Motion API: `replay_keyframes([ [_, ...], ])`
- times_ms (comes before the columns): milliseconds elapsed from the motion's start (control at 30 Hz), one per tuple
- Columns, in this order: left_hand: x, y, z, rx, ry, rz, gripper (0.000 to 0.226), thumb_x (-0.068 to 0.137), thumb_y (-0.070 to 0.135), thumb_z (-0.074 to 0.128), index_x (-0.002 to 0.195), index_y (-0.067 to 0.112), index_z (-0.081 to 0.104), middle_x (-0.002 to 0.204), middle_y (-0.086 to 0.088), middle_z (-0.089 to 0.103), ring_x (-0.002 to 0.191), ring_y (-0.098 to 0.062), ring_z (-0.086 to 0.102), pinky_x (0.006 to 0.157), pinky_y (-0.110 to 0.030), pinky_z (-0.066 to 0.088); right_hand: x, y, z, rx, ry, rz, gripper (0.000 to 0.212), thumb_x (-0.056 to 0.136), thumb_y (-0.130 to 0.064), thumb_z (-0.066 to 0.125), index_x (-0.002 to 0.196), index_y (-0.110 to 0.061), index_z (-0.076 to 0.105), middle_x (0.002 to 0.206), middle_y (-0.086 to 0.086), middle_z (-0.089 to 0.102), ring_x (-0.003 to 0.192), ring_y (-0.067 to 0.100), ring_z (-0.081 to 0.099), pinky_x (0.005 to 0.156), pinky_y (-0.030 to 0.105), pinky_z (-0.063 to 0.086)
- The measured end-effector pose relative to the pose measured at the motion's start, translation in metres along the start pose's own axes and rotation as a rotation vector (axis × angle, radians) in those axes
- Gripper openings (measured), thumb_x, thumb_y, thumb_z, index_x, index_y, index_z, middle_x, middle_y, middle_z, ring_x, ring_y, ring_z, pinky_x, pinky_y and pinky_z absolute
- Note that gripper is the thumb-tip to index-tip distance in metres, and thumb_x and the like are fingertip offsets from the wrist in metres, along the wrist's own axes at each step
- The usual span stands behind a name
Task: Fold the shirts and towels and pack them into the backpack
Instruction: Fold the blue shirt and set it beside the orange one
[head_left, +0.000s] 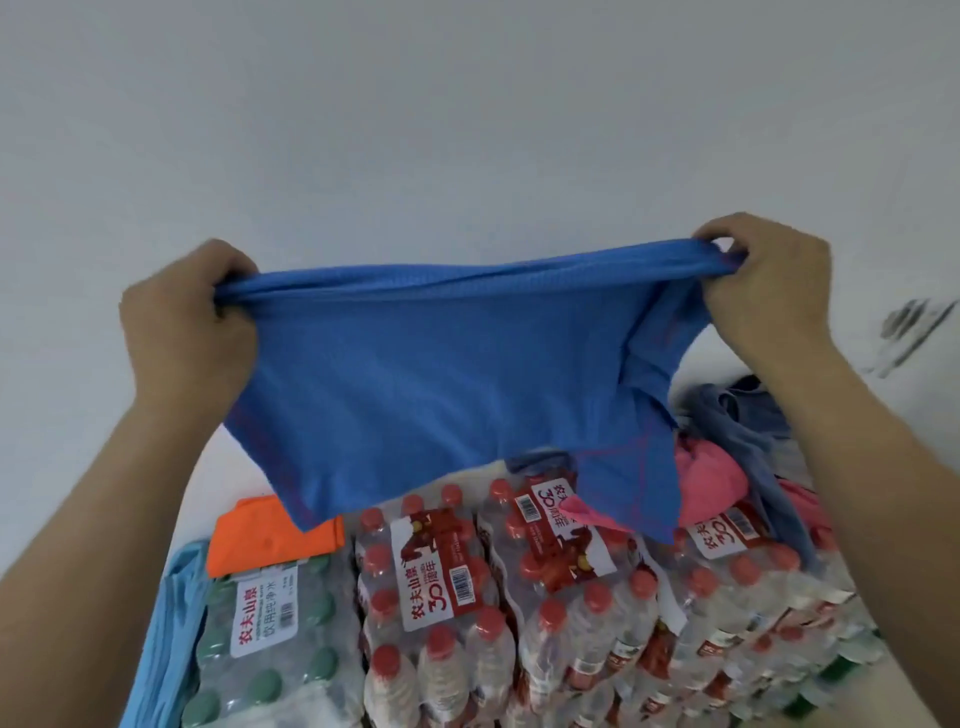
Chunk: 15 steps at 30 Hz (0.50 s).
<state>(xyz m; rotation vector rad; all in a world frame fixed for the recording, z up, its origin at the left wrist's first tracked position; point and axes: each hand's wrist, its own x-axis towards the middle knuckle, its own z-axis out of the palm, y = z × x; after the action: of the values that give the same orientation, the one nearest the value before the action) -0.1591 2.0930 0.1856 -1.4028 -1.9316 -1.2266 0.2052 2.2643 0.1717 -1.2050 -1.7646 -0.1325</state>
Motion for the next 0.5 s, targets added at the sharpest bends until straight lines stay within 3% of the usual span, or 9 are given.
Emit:
replay_keyframes([
  [100, -0.039, -0.005, 0.007, 0.014, -0.202, 0.041, 0.030, 0.053, 0.005, 0.043, 0.074, 0.018, 0.060, 0.054, -0.006, 0.052, 0.055, -0.025, 0.049, 0.054, -0.031, 0.040, -0.044, 0.026, 0.006, 0.003, -0.152, 0.001, 0.034, 0.067, 0.005, 0.057, 0.094, -0.010, 0.072, 0.090, 0.014, 0.071, 0.084, 0.033, 0.064, 0.073, 0.031, 0.045],
  [167, -0.089, -0.018, 0.025, 0.094, -0.522, 0.094, 0.036, 0.047, 0.009, 0.043, 0.077, 0.022, 0.057, 0.049, -0.003, 0.053, 0.051, -0.026, 0.053, 0.048, -0.028, 0.042, -0.085, 0.051, 0.018, -0.016, -0.389, 0.095, 0.033, 0.068, 0.008, 0.062, 0.093, -0.010, 0.073, 0.093, 0.015, 0.070, 0.086, 0.033, 0.064, 0.077, 0.033, 0.046],
  [233, -0.145, -0.031, 0.045, 0.158, -0.839, 0.206, 0.035, 0.046, 0.008, 0.042, 0.077, 0.022, 0.053, 0.049, -0.001, 0.053, 0.050, -0.021, 0.055, 0.043, -0.022, 0.034, -0.125, 0.075, 0.030, -0.061, -0.609, 0.209, 0.031, 0.072, 0.008, 0.060, 0.093, -0.011, 0.073, 0.096, 0.013, 0.069, 0.082, 0.031, 0.061, 0.073, 0.034, 0.047],
  [300, -0.196, -0.034, 0.065, 0.119, -1.197, 0.195, 0.029, 0.055, 0.010, 0.042, 0.079, 0.026, 0.041, 0.054, -0.006, 0.045, 0.059, -0.023, 0.054, 0.050, -0.021, 0.028, -0.156, 0.096, 0.038, -0.098, -0.742, 0.294, 0.032, 0.072, 0.008, 0.059, 0.096, -0.009, 0.073, 0.099, 0.012, 0.067, 0.082, 0.028, 0.059, 0.071, 0.031, 0.045],
  [400, -0.238, -0.025, 0.084, 0.092, -1.497, 0.203, 0.008, 0.070, 0.016, 0.042, 0.070, 0.022, 0.037, 0.059, -0.002, 0.036, 0.071, -0.022, 0.050, 0.053, -0.016, 0.024, -0.177, 0.117, 0.039, -0.133, -0.741, 0.324, 0.032, 0.069, 0.007, 0.061, 0.095, -0.008, 0.072, 0.095, 0.013, 0.062, 0.081, 0.028, 0.056, 0.072, 0.033, 0.045],
  [467, -0.245, -0.013, 0.092, 0.129, -1.697, 0.190, 0.012, 0.079, 0.013, 0.045, 0.071, 0.021, 0.042, 0.070, 0.003, 0.048, 0.077, -0.021, 0.051, 0.057, -0.018, 0.029, -0.180, 0.119, 0.037, -0.121, -0.717, 0.334, 0.030, 0.071, 0.006, 0.063, 0.095, -0.011, 0.072, 0.093, 0.009, 0.057, 0.079, 0.027, 0.055, 0.072, 0.034, 0.046],
  [500, -0.243, -0.005, 0.095, 0.188, -1.800, 0.203, 0.010, 0.082, 0.012, 0.046, 0.082, 0.022, 0.049, 0.083, 0.002, 0.055, 0.083, -0.020, 0.052, 0.063, -0.022, 0.034, -0.179, 0.115, 0.036, -0.105, -0.708, 0.327, 0.029, 0.072, 0.004, 0.064, 0.094, -0.012, 0.072, 0.091, 0.006, 0.056, 0.078, 0.023, 0.053, 0.072, 0.034, 0.046],
])
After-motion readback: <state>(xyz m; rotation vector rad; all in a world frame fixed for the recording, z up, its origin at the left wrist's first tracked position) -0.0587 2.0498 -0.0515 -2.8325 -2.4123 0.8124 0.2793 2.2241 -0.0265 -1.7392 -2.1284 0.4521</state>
